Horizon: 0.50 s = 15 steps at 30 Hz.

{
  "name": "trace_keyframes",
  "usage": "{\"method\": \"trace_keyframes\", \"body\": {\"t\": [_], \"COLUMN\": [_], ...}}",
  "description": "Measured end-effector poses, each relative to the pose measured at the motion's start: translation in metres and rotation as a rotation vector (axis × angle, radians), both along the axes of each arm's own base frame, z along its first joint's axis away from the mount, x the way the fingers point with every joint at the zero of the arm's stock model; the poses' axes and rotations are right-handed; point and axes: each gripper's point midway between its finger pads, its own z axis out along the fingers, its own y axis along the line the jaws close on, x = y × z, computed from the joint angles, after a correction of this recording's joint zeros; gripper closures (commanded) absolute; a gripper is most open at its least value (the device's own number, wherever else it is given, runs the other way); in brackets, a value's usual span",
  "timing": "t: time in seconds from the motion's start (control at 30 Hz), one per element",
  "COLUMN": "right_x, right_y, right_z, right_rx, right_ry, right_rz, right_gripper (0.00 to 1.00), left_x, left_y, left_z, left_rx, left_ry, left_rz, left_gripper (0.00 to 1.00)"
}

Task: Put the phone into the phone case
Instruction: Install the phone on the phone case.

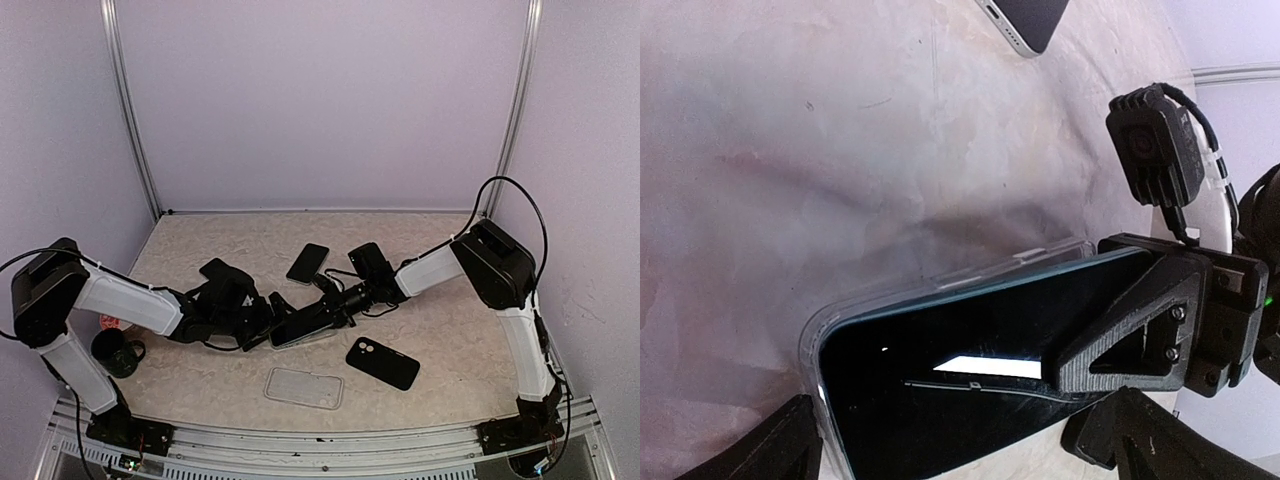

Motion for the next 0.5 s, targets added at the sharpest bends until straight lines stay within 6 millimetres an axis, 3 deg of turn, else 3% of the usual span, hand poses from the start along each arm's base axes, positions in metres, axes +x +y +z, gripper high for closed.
{"method": "trace_keyframes", "body": {"t": [0.5], "right_x": [0.0015], "right_y": [0.0015], "right_z": [-0.0023], "right_rx": [0.016], "right_ry": [0.026], "right_rz": [0.025], "right_gripper": [1.00], "left_x": [0.0026], "left_y": [-0.0029], "left_z": [-0.0015], "left_rx": [0.022], "left_ry": [0.010], "left_rz": [-0.008], "left_gripper": [0.01]}}
